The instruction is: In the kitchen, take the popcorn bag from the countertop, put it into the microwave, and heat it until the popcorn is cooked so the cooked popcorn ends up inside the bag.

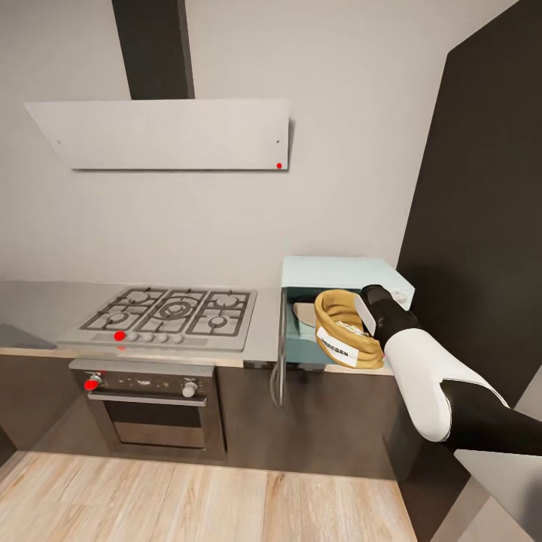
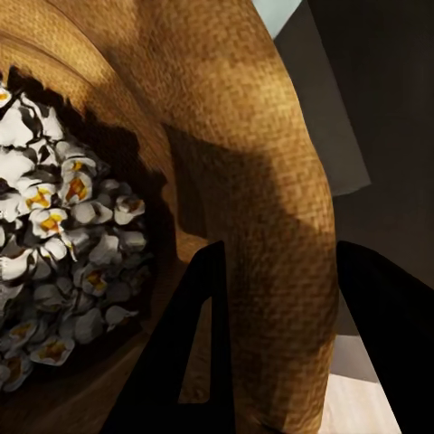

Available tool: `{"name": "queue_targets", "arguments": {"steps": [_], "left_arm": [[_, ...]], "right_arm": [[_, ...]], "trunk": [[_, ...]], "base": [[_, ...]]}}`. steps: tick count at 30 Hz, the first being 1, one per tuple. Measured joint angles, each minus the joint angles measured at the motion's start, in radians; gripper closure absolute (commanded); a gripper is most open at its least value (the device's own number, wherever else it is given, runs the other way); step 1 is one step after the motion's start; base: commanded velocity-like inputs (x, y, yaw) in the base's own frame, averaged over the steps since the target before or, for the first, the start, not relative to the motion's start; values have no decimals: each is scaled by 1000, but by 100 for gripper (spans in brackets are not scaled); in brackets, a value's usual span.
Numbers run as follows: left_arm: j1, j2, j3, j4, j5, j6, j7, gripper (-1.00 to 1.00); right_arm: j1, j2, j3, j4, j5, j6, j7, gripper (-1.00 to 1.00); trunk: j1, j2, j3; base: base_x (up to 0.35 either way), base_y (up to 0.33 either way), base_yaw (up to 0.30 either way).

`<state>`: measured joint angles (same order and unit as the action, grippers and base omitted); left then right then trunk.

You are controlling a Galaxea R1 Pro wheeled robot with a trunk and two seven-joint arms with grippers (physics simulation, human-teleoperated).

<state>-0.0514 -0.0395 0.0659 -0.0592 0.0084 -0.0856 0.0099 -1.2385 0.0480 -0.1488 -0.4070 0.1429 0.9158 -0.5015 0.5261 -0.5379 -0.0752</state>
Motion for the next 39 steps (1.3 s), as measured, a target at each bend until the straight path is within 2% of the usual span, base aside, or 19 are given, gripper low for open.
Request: {"name": "queue_targets", "arguments": {"steps": [6, 9, 11, 13, 16, 34, 39], "left_arm": [[0, 0, 0, 0, 0, 0, 0, -100], [0, 0, 1, 0, 0, 0, 1, -100], [0, 0, 17, 0, 0, 0, 1, -100], [0, 0, 52, 0, -1, 0, 0, -100], [0, 1, 64, 0, -1, 2, 0, -100], [1, 0, 65, 0, 0, 4, 0, -100], [0, 0, 67, 0, 0, 5, 0, -100]], "right_arm": [[0, 0, 0, 0, 0, 0, 0, 100], [0, 0, 0, 0, 0, 0, 0, 100], [0, 0, 0, 0, 1, 0, 0, 100], [0, 0, 0, 0, 0, 0, 0, 100], [0, 0, 0, 0, 1, 0, 0, 100], [0, 0, 0, 0, 0, 0, 1, 100], [0, 0, 0, 0, 0, 0, 2, 100]], "trunk": [[23, -42, -19], [23, -42, -19], [23, -42, -19], [23, -42, -19], [23, -43, -19], [23, -42, -19], [42, -77, -35]], "base": [[0, 0, 0], [0, 0, 0], [0, 0, 0], [0, 0, 0], [161, 0, 0], [20, 0, 0], [0, 0, 0]]}}
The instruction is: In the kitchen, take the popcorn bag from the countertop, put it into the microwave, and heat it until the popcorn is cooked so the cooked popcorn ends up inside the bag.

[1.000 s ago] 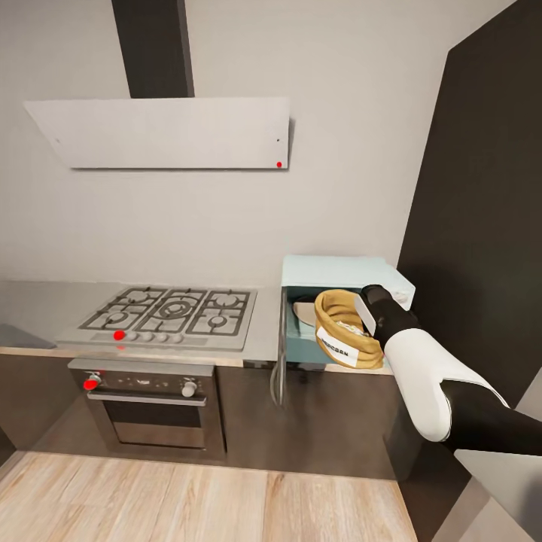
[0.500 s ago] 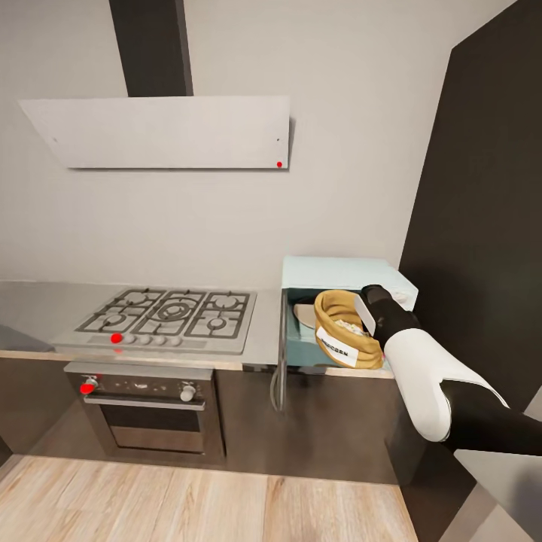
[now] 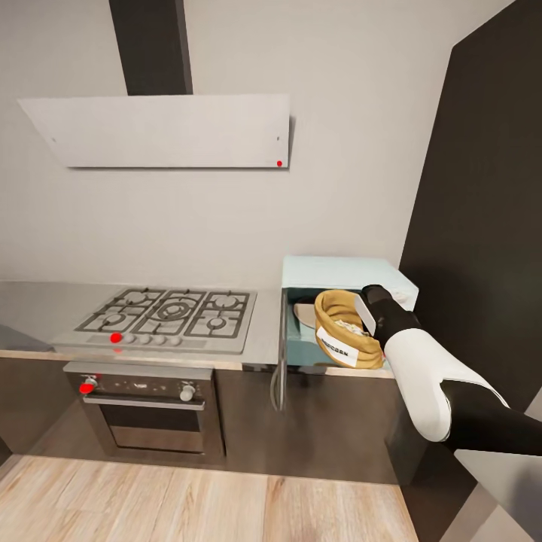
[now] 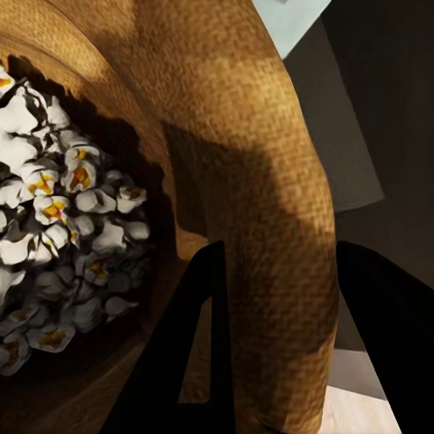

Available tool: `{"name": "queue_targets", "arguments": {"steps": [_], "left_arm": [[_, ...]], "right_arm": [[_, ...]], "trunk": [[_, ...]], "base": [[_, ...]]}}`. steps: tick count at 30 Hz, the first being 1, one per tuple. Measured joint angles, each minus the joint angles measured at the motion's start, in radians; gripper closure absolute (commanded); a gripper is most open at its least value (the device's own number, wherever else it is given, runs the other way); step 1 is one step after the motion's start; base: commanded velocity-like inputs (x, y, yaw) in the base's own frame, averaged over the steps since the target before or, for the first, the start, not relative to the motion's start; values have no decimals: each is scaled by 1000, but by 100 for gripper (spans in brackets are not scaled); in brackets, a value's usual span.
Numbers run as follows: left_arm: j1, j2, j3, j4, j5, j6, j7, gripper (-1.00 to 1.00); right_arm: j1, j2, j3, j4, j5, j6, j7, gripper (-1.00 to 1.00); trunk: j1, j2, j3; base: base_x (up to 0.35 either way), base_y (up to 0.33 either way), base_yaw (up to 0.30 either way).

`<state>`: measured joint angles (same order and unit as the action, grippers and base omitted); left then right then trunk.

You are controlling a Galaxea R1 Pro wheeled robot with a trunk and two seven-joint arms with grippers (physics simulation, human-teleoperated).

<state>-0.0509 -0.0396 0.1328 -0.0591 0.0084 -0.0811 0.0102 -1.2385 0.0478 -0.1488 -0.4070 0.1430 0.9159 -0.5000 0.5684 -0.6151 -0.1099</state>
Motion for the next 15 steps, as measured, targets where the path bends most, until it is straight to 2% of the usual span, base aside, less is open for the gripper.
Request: {"name": "queue_targets", "arguments": {"steps": [15], "left_arm": [[-1, 0, 16, 0, 0, 0, 1, -100]], "right_arm": [[0, 0, 0, 0, 1, 0, 0, 100]], "trunk": [[58, -105, -47]], "base": [[0, 0, 0]]}}
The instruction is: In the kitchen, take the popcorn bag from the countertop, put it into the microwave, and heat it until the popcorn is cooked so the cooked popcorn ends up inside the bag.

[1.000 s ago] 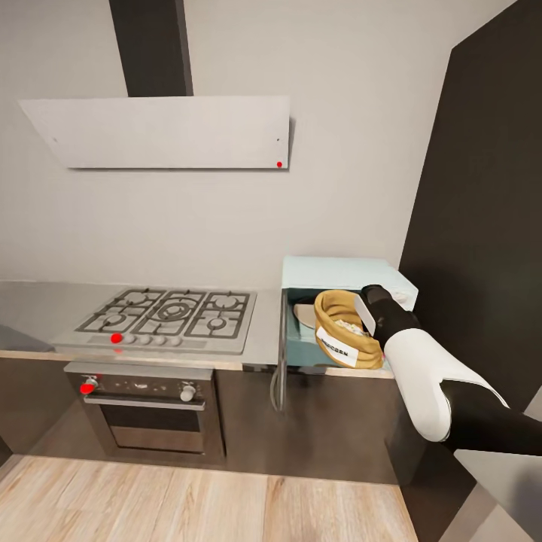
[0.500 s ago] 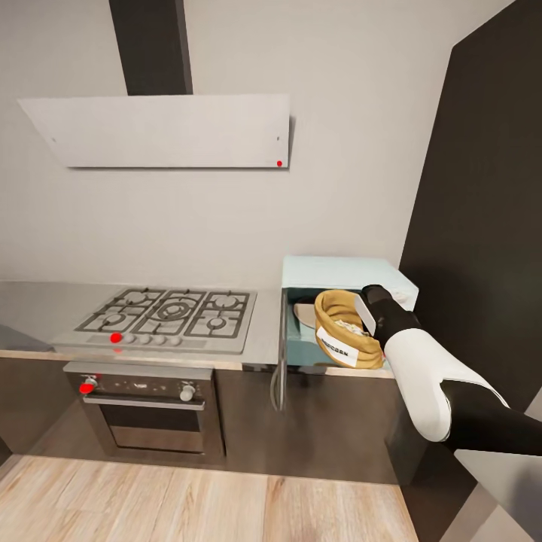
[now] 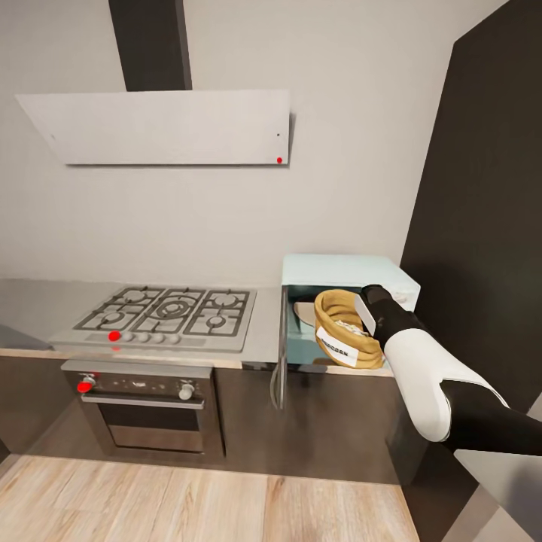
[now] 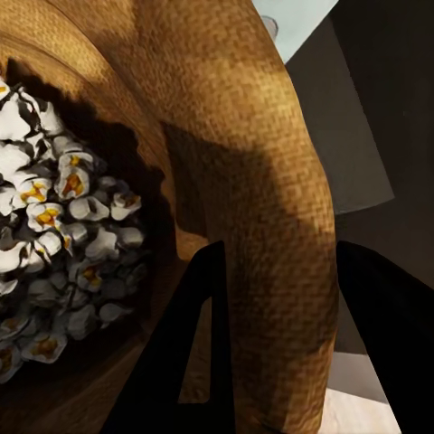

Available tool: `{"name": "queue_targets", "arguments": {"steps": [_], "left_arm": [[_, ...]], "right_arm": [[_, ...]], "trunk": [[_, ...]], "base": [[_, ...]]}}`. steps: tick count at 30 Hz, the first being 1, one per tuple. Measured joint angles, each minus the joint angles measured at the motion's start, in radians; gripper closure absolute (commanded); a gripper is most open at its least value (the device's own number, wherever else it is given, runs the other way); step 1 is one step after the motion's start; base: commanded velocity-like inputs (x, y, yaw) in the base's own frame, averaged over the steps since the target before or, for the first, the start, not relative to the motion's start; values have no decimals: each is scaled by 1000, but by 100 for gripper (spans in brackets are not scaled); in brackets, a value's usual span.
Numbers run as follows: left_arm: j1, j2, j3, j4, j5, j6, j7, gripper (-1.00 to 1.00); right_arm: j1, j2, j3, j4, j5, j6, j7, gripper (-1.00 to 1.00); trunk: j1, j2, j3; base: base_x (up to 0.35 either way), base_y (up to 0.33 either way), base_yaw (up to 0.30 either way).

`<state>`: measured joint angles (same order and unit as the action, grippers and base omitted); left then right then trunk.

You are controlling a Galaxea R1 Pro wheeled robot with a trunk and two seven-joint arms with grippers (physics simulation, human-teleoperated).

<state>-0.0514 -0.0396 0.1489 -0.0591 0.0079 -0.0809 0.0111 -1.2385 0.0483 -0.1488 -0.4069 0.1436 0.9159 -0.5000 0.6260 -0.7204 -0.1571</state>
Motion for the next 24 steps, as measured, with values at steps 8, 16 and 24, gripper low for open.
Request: {"name": "queue_targets", "arguments": {"steps": [8, 16, 24], "left_arm": [[0, 0, 0, 0, -1, 1, 0, -100], [1, 2, -1, 0, -1, 1, -1, -100], [0, 2, 0, 0, -1, 1, -1, -100]], "right_arm": [[0, 0, 0, 0, 0, 0, 0, 100], [0, 0, 0, 0, 0, 1, 0, 100], [0, 0, 0, 0, 1, 2, 0, 100]], "trunk": [[0, 0, 0], [0, 0, 0], [0, 0, 0]], "base": [[0, 0, 0], [150, 0, 0], [3, 0, 0]]}}
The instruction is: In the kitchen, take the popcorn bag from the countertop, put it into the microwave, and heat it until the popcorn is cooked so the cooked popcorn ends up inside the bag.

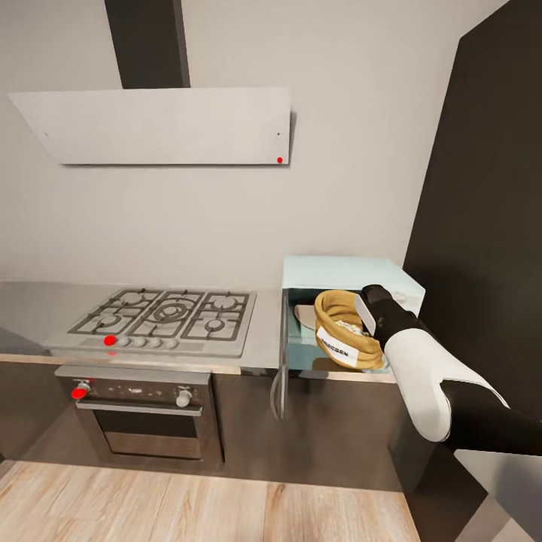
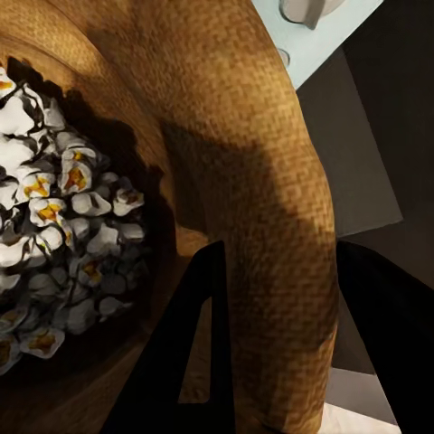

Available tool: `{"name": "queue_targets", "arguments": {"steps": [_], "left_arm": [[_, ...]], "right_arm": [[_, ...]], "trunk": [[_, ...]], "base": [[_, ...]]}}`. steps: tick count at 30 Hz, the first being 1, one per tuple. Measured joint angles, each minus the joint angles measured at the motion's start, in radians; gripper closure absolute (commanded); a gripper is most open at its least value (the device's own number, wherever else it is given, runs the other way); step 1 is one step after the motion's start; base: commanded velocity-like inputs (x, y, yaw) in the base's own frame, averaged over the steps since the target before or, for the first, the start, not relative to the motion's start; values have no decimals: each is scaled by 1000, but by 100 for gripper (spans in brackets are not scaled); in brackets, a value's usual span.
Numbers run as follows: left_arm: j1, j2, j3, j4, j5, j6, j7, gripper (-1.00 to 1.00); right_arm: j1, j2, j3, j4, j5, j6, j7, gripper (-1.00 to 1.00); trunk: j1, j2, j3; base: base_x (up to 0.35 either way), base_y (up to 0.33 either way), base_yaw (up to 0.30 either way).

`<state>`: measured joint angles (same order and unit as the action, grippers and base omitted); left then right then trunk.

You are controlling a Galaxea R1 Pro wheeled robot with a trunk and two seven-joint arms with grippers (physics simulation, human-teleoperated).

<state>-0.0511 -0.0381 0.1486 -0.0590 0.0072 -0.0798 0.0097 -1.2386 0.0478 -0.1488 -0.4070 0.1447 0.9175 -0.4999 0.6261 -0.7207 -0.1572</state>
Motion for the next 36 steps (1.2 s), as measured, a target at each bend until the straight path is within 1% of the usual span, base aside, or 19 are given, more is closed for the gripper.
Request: {"name": "queue_targets", "arguments": {"steps": [5, 7, 8, 9, 13, 27, 34, 36], "left_arm": [[0, -1, 0, 0, 0, 0, 0, -100], [-1, -1, 1, 0, 0, 0, 1, -100], [-2, -1, 0, 0, 0, 0, 1, -100], [-4, 0, 0, 0, -1, 0, 1, -100], [-4, 0, 0, 0, -1, 0, 0, -100], [-1, -2, -2, 0, -1, 0, 0, -100], [-1, -2, 0, 0, 0, 0, 0, -100], [-2, -2, 0, 0, 0, 0, 0, -100]], "right_arm": [[0, 0, 0, 0, 0, 0, 0, 100], [0, 0, -1, 2, -1, 12, 0, 100], [1, 0, -2, 5, -14, 16, 0, 100], [1, 0, -2, 18, -17, 1, 0, 100], [1, 0, 1, 19, -12, 1, 0, 100], [1, 0, 8, 19, -10, 1, 0, 100], [1, 0, 9, 7, -13, 1, 0, 100], [1, 0, 9, 7, -13, 1, 0, 100]], "trunk": [[0, 0, 0], [-1, -1, 0], [0, 0, 0], [-1, 0, 0], [0, 0, 0], [0, 0, 0], [23, -42, -19], [23, -42, -19]], "base": [[13, 0, 0], [246, 0, 0], [304, 0, 0], [318, 0, 0], [216, 0, 0], [8, 0, 0], [0, 0, 0], [0, 0, 0]]}}
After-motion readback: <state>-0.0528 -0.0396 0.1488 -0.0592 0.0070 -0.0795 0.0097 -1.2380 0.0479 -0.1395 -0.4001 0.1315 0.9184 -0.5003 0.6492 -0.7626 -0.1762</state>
